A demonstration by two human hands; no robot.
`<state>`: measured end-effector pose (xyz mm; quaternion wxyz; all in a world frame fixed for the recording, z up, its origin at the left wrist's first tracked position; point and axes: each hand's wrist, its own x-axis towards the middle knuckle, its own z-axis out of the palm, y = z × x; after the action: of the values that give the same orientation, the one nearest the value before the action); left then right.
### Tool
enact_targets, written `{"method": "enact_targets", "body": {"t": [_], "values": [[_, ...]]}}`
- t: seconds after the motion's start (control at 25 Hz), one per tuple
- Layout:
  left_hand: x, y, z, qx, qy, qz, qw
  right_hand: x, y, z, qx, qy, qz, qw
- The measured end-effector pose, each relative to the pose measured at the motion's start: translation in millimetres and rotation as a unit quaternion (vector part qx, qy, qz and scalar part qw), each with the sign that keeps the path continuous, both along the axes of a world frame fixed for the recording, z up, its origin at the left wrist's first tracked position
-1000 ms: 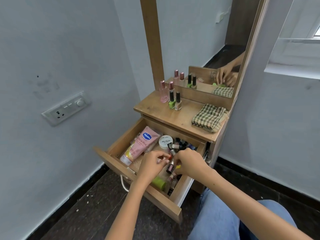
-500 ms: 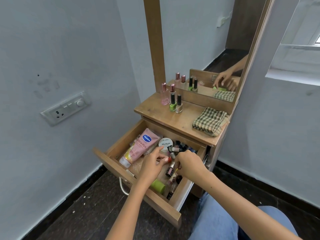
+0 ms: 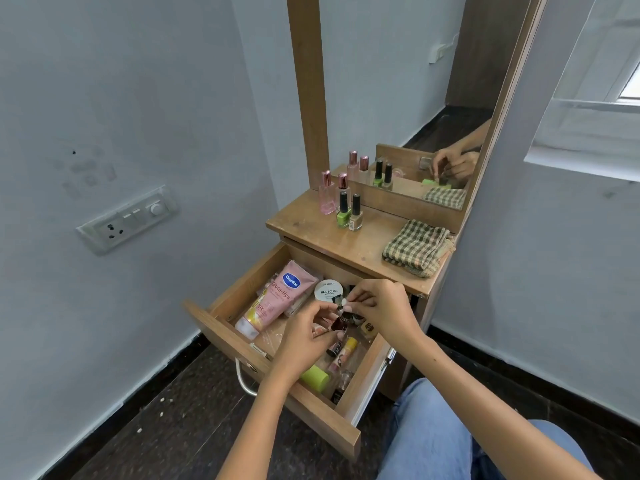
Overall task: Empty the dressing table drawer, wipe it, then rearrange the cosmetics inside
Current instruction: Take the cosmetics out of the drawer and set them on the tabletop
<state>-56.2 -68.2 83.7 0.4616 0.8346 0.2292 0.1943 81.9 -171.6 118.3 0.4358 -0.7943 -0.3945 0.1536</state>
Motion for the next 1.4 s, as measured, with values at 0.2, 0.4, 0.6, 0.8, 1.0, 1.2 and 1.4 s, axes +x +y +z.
{"method": "enact_targets", "body": {"t": [0.2, 0.4, 0.6, 0.8, 1.0, 1.2, 1.4], "values": [[-1.0, -2.1, 2.6, 0.083, -0.007, 0.054, 0.995, -3.1, 3.6, 1.7, 0.028, 0.040, 0.028, 0.998], [-4.2, -0.6, 5.1, 0.029, -0.033, 0.157, 0.987, 0.7, -12.3, -10.6, -0.023, 0.039, 0.070, 0.996], [-4.0, 0.3, 3.3, 0.009, -0.029, 0.160, 0.987, -2.4, -10.5, -11.0, -0.188, -0.158, 0.263, 0.933], [-5.1, 2.7, 2.7, 0.016, -0.040, 0.215, 0.976, -4.8, 13.9, -14.9, -0.276, -0.300, 0.228, 0.884], [-5.3, 1.0, 5.6, -0.006, -0.047, 0.223, 0.974, -3.4, 24.2, -33.2, -0.279, -0.336, 0.279, 0.855], [-5.1, -0.1, 8.8, -0.006, -0.050, 0.226, 0.973, -4.7, 29.3, -32.6, -0.294, -0.368, 0.313, 0.825], [-4.6, 1.3, 4.9, -0.011, -0.053, 0.226, 0.973, -3.9, 28.3, -28.3, -0.322, -0.361, 0.349, 0.803]]}}
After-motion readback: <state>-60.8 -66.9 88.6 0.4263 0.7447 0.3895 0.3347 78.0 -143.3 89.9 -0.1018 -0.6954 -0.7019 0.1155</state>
